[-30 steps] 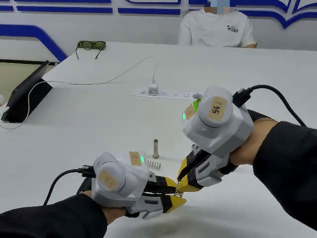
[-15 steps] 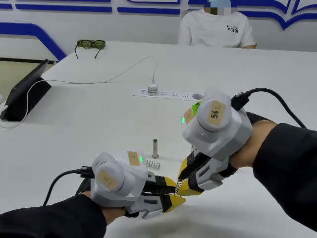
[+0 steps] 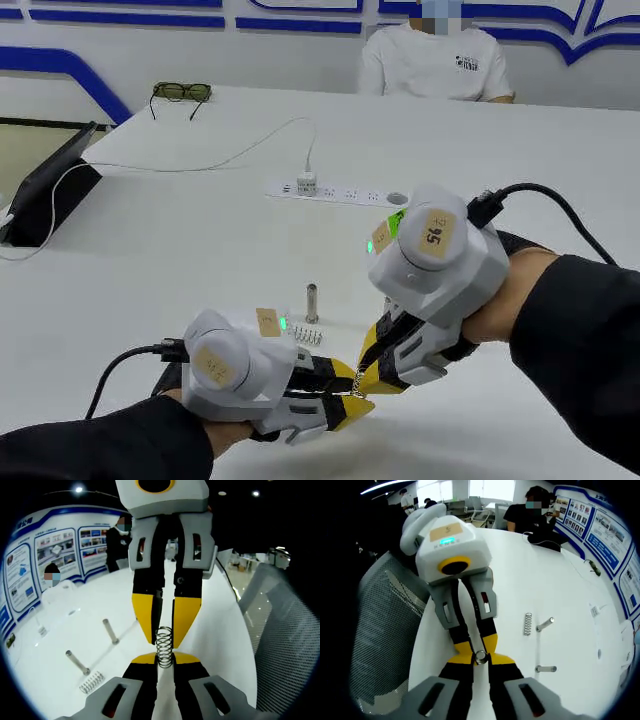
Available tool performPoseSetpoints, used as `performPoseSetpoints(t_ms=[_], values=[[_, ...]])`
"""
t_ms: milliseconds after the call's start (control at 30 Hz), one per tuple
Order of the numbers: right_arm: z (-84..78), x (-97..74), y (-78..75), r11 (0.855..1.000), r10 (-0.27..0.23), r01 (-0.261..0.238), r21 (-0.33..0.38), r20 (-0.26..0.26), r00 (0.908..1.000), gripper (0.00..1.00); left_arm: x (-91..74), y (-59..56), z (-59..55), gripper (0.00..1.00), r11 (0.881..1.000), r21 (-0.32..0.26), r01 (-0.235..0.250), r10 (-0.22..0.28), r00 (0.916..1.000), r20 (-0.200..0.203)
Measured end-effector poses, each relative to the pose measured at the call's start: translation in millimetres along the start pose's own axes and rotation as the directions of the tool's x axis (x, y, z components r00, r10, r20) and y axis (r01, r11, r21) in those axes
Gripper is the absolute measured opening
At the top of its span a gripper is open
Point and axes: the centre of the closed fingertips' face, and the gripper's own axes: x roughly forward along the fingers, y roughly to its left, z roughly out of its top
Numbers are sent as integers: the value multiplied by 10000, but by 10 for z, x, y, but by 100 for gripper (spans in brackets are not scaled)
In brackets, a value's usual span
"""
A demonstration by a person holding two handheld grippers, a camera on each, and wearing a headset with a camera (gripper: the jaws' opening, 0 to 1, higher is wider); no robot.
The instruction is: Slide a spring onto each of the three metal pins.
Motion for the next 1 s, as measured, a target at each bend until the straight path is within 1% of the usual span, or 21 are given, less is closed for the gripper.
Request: performPoseSetpoints(t_ms=[67, 167, 233, 467, 633, 767, 1000], values=[[8, -8, -4, 10000, -13, 13, 2, 6, 10000, 12, -9, 12, 9, 12, 10000, 5, -33, 33, 10000, 7], [8, -16, -12, 10000, -39, 39, 8, -5, 10000, 12, -30, 53, 20, 17, 9998, -151, -157, 158, 9999, 65], [4, -18, -14, 10000, -46, 46, 7, -22, 10000, 12, -46, 65, 29, 18, 9995, -233, -196, 199, 9997, 117], [-17, -17, -19, 10000, -56, 56, 13, -84, 9999, 12, -90, 111, 14, 28, 9974, -561, -446, 457, 9988, 170], [-28, -50, -55, 9999, -123, 124, 35, -82, 9999, 12, -126, 181, 7, 34, 9947, -764, -681, 701, 9972, 241], [-44, -85, -96, 9997, -211, 212, 78, -83, 9997, 12, -167, 249, 11, 38, 9908, -975, -934, 967, 9949, 293], [-77, -113, -133, 9994, -296, 298, 203, -98, 9995, 12, -248, 340, -32, 46, 9808, -1413, -1347, 1416, 9891, 399]])
